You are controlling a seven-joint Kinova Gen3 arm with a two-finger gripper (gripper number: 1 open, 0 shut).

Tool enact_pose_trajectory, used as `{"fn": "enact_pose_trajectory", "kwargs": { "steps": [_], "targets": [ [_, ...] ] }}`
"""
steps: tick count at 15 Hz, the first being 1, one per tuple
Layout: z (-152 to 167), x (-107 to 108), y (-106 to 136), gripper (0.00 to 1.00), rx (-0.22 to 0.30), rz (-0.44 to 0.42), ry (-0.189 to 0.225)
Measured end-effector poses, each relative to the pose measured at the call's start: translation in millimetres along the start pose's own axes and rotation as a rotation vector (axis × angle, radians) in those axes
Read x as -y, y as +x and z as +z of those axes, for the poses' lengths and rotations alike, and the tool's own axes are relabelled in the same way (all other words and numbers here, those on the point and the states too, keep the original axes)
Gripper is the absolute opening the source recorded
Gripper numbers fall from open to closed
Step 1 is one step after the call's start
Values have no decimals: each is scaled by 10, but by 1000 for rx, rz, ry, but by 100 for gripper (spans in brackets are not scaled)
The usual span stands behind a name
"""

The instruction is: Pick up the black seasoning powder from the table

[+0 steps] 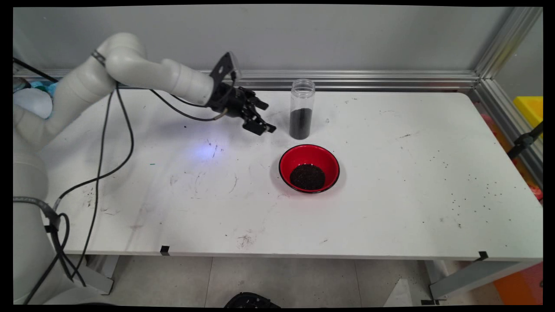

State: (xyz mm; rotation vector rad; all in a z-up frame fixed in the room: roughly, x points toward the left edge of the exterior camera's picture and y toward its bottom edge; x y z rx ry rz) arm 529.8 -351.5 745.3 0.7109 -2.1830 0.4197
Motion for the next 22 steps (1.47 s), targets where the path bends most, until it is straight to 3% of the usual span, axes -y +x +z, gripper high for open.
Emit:
{"fn": "enact_pose_trajectory", "kwargs": {
  "steps": [9, 22],
  "targets": [
    [697, 72, 4, 100, -29, 16, -37],
    [1217, 185, -1, 100, -47, -10, -62]
  ]
}}
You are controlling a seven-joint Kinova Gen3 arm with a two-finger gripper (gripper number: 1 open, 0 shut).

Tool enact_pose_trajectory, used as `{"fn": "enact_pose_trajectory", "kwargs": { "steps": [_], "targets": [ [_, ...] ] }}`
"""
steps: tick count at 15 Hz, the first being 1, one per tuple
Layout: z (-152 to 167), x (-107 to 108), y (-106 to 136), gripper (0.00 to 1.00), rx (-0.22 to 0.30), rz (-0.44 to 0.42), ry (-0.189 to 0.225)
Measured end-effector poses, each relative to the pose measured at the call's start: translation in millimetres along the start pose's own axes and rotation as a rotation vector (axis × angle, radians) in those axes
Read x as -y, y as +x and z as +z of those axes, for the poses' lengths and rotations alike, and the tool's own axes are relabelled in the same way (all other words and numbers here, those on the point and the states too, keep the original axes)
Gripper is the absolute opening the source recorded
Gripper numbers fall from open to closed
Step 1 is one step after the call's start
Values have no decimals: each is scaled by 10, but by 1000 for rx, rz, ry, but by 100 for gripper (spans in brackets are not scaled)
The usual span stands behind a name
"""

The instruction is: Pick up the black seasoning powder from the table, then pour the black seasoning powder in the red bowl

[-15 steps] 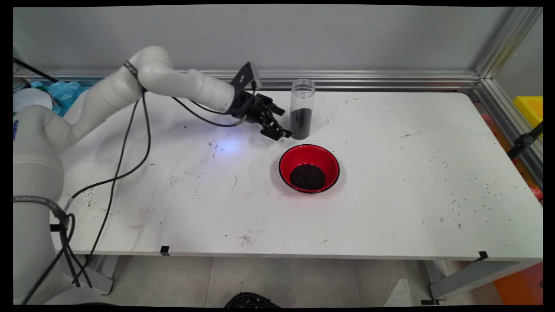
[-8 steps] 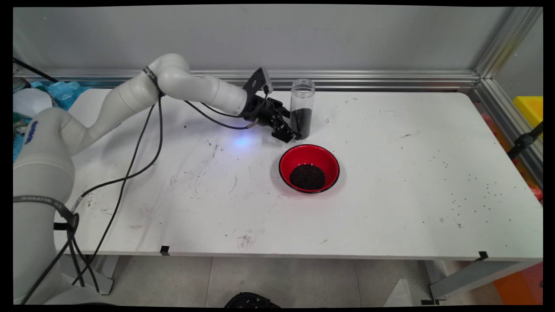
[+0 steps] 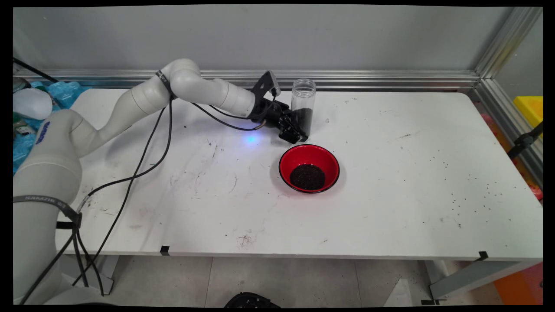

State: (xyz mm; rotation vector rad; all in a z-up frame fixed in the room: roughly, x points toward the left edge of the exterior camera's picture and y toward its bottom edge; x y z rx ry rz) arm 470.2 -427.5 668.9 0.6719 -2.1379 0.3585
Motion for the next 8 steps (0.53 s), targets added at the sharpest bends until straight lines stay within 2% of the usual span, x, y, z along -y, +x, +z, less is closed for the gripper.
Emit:
{"fn": "enact_pose_trajectory", "kwargs": {
  "steps": [1, 2, 8],
  "targets": [
    [17, 6, 1, 100, -3, -2, -1],
    [25, 11, 2, 0, -5, -2, -2],
    [39, 10, -16, 0, -13, -7, -17]
  ]
}}
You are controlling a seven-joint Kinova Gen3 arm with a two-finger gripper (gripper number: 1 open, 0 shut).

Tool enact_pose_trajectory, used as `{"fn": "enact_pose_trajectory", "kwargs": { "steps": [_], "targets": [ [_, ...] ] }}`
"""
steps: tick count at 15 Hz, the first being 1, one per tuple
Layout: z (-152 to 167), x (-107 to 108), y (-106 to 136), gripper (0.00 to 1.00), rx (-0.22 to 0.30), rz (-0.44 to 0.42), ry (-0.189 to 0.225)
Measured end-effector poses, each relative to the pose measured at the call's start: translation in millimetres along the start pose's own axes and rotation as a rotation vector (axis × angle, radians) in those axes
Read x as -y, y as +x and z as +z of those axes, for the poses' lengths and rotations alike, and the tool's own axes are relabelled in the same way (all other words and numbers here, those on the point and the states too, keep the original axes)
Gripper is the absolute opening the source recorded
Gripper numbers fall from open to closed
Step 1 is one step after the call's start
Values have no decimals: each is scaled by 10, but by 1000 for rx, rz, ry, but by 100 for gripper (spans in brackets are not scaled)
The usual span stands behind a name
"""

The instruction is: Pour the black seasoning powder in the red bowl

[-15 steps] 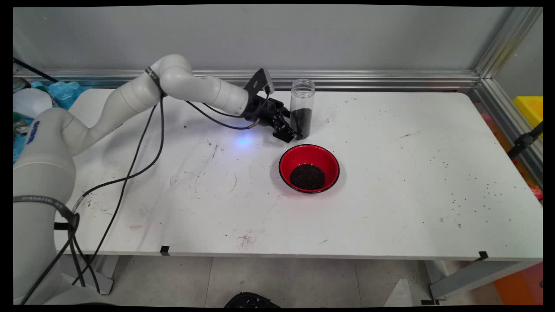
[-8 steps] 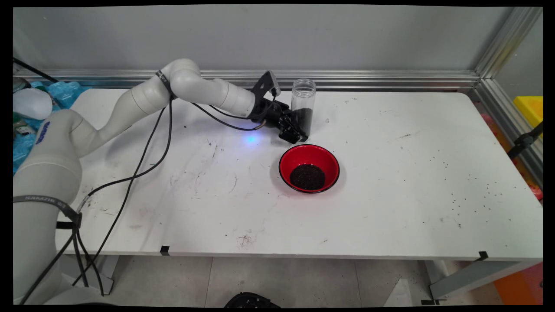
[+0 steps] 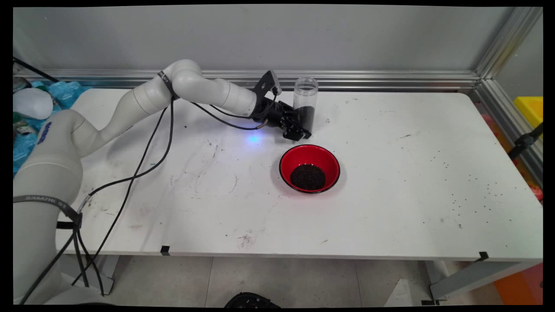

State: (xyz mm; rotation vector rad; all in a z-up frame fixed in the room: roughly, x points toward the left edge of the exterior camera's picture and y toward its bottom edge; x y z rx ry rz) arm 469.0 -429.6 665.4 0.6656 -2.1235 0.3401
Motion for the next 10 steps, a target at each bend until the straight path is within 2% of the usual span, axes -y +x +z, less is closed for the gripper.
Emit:
{"fn": "enact_pose_trajectory", "kwargs": {
  "steps": [3, 6, 10],
  "targets": [
    [-76, 10, 38, 0, -11, -8, 11],
    [-255, 13, 125, 0, -20, -10, 30],
    [-505, -21, 276, 0, -40, 12, 36]
  ]
}}
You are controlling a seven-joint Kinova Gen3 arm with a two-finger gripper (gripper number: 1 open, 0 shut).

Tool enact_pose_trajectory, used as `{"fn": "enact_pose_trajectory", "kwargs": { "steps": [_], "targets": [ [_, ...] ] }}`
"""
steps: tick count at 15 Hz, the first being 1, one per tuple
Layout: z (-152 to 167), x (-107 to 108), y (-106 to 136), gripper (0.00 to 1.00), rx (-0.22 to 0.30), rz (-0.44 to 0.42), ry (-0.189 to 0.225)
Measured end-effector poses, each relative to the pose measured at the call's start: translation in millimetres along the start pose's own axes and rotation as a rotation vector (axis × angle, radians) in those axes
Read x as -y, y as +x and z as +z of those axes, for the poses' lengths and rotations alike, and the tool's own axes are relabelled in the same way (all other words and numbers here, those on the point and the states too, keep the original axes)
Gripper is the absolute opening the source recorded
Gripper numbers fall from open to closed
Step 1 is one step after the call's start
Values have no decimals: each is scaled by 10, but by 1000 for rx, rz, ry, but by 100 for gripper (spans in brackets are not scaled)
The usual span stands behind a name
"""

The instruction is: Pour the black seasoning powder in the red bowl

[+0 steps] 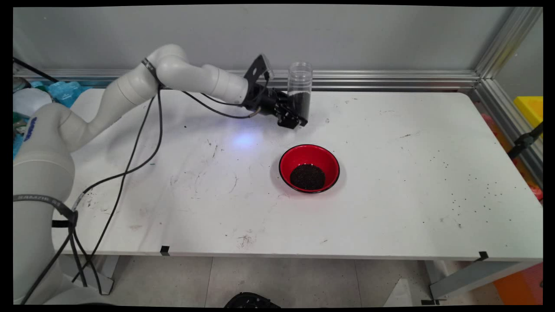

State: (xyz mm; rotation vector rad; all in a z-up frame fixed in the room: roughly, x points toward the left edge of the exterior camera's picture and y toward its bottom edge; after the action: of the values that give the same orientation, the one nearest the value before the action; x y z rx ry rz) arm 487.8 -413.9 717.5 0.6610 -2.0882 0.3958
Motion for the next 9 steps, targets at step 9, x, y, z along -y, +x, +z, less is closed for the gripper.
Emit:
{"fn": "enact_pose_trajectory", "kwargs": {
  "steps": [9],
  "targets": [
    [-493, -106, 295, 0, -38, 205, 15]
  ]
}}
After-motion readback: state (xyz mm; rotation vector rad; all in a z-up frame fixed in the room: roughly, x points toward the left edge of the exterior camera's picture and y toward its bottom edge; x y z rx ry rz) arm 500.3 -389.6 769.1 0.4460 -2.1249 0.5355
